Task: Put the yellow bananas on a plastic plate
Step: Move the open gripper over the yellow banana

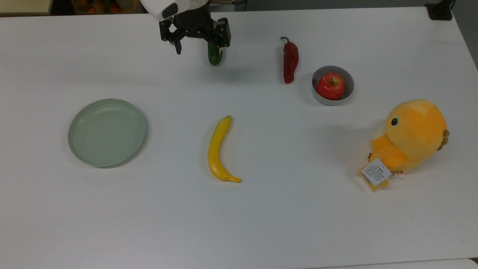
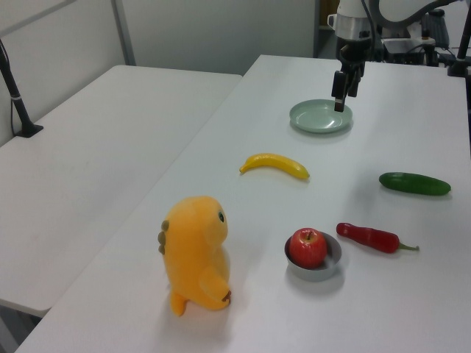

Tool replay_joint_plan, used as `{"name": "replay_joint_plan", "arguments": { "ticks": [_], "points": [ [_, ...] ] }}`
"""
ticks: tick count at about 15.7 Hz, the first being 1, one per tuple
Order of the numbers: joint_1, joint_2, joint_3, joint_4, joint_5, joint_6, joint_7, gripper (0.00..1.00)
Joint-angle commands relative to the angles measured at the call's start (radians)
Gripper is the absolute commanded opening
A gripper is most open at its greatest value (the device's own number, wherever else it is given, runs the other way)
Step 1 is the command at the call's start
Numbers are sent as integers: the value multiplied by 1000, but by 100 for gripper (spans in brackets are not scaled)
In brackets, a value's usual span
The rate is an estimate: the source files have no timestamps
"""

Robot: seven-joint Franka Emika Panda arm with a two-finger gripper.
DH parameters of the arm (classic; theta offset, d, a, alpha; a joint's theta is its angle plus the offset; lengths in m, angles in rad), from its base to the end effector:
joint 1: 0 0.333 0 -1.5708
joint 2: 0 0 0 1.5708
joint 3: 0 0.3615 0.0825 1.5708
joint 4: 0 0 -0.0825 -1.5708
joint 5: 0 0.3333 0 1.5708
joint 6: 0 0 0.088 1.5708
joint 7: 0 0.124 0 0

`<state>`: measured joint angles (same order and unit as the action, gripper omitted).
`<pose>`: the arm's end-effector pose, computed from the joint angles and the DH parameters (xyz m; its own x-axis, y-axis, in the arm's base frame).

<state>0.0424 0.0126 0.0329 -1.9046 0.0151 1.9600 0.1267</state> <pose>0.5202 0.0404 0.5378 0.9975 -0.0572 0.0406 -0.0564 -0.9982 -0.0199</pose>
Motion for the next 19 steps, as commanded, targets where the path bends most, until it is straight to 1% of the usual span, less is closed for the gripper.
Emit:
{"name": "replay_joint_plan", "arguments": {
  "ticks": [1, 11, 15, 19],
  "points": [
    [10, -13, 4, -37, 14, -7, -12, 100],
    [11, -11, 5, -54, 14, -3, -9, 100],
    [11, 10, 9, -51, 14, 11, -9, 100],
    [20, 91, 10, -45, 13, 166, -7, 100]
  ]
}}
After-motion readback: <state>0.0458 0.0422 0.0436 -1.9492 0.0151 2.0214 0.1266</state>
